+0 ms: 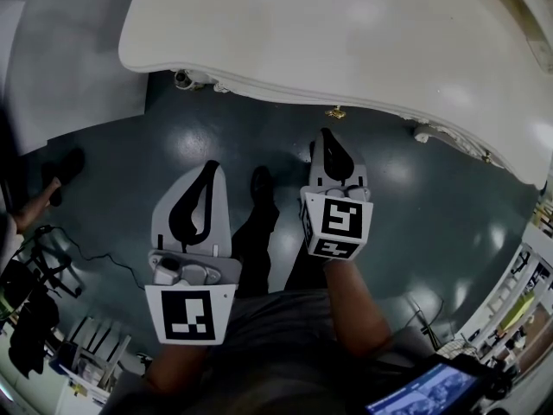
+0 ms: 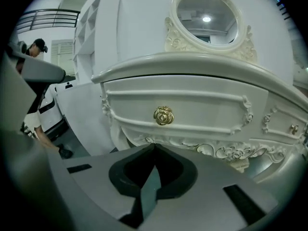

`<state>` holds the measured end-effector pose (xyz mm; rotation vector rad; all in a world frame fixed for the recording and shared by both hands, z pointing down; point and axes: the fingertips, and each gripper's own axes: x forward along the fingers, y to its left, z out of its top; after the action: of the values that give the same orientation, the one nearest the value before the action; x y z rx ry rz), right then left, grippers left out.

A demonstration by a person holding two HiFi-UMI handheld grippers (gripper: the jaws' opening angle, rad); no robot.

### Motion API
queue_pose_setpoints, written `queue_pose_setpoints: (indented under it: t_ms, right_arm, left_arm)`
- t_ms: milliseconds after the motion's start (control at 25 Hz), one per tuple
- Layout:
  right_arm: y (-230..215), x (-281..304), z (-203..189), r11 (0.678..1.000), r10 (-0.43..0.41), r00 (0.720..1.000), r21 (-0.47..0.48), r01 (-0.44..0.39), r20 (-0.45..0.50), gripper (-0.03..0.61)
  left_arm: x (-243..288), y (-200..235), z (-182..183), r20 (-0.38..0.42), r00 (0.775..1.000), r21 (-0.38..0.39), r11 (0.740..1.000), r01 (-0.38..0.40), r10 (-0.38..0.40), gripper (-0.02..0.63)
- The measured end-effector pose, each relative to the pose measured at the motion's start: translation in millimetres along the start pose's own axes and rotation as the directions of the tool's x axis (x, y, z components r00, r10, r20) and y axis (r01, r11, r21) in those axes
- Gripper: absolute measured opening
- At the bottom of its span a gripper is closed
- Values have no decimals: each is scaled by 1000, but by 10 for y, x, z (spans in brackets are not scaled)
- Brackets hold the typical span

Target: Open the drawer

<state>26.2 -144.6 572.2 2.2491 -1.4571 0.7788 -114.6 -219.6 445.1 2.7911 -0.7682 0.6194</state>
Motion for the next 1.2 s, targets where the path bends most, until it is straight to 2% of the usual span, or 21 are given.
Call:
queue_pose_setpoints:
  t_ms: [200,280,360,760,880,1200]
  right_arm:
    - [3,14,176,1000,0,999,7,0,36,18]
    - [-22,29,225,1000,-4,999,3,4,34,130]
    - [-50,27,274,1000,-8,999,3,8,36,171]
    - [-131,102,525,999,-23,997,27,21,78,175]
    - [-166,113,545,998,-42,997,40,39,71,150]
    - [-187,109,527,999,-41,997,30,40,60,138]
  left_arm:
    - [-17,28,14,4,1000,1,1000,-3,3,15]
    - [-12,19,19,1,1000,0,1000,-1,1,15]
    - [2,10,27,-1,1000,-3,1000,2,-2,15]
    - [60,5,63,-4,1000,-7,1000,2,-2,15]
    - [49,6,43,-12,1000,-9,1000,1,-1,15]
    - [50,3,37,-11,1000,-11,1000,0,0,15]
